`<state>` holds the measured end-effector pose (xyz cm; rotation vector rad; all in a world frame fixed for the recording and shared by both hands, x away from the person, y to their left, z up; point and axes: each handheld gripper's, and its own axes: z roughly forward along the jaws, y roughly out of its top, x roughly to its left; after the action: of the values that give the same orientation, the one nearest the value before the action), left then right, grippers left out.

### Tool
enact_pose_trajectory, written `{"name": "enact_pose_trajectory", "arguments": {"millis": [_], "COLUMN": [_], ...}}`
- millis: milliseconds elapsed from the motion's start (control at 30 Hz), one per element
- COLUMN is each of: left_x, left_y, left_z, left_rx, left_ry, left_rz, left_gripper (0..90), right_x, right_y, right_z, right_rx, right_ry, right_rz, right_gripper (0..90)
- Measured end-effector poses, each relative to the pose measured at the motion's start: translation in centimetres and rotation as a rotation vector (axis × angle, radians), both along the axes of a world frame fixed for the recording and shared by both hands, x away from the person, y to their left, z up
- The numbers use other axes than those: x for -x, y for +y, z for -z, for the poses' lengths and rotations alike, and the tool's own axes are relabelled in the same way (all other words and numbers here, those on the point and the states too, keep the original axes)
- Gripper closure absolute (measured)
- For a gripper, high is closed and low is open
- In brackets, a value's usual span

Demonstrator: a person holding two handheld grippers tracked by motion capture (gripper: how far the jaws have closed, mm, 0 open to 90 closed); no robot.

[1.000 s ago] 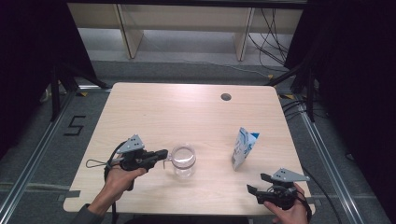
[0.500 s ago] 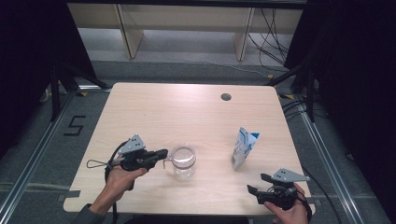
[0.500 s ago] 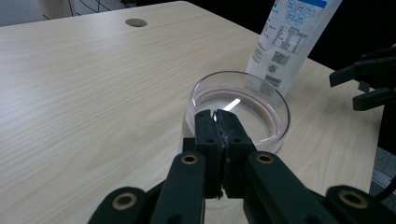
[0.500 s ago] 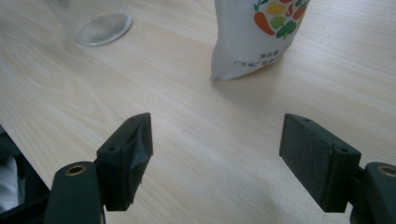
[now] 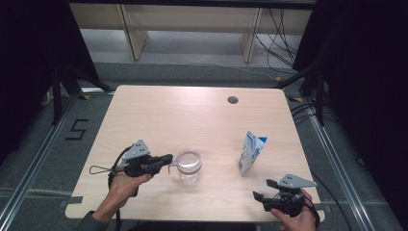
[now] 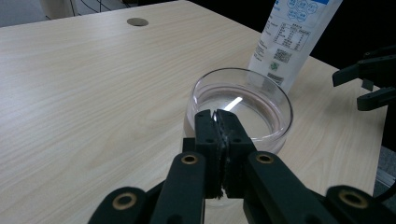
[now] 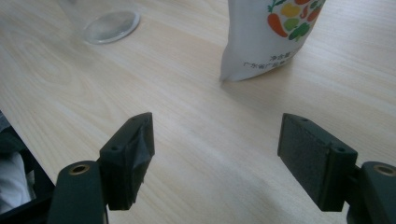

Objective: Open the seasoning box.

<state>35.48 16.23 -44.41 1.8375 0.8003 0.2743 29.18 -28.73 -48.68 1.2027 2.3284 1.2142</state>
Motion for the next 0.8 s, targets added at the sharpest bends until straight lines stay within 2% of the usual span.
{"name": "enact_pose_trajectory", "arguments": {"millis": [33,67,100,167,200,333,367,400,800], "left_x": [0.0,0.0,0.0,-0.1,-0.1,-0.2,-0.3,-0.3,-0.4], "left_y": [0.0,-0.1,-0.1,-0.1,-0.3,-0.6,-0.7,-0.8,-1.1], "left_z": [0.0,0.0,0.0,0.0,0.0,0.0,0.1,0.1,0.3], "left_rx": [0.000,0.006,0.003,0.003,0.002,0.000,0.001,0.002,-0.018], "left_ry": [0.000,0.000,-0.002,-0.002,-0.004,0.000,-0.003,0.000,0.000], "left_rz": [0.001,0.000,0.002,0.011,0.006,0.008,0.020,0.022,0.016], "left_gripper": [87.3,87.3,87.4,87.3,87.4,87.4,87.4,87.4,87.7], "right_x": [0.0,0.2,0.1,0.3,0.1,0.2,0.2,0.4,0.3], "right_y": [0.0,0.3,0.2,0.3,0.2,0.2,0.2,0.4,0.4], "right_z": [0.0,-0.1,0.0,0.0,0.0,0.0,0.0,0.0,0.0], "right_rx": [0.003,0.001,0.007,-0.005,0.004,0.005,0.005,-0.002,-0.006], "right_ry": [-0.014,0.012,-0.001,0.008,-0.015,-0.017,-0.016,0.007,0.004], "right_rz": [0.003,0.018,0.007,0.013,0.000,0.004,0.004,0.022,0.014], "right_gripper": [28.5,28.5,28.5,28.5,28.5,28.5,28.5,28.5,28.5]}}
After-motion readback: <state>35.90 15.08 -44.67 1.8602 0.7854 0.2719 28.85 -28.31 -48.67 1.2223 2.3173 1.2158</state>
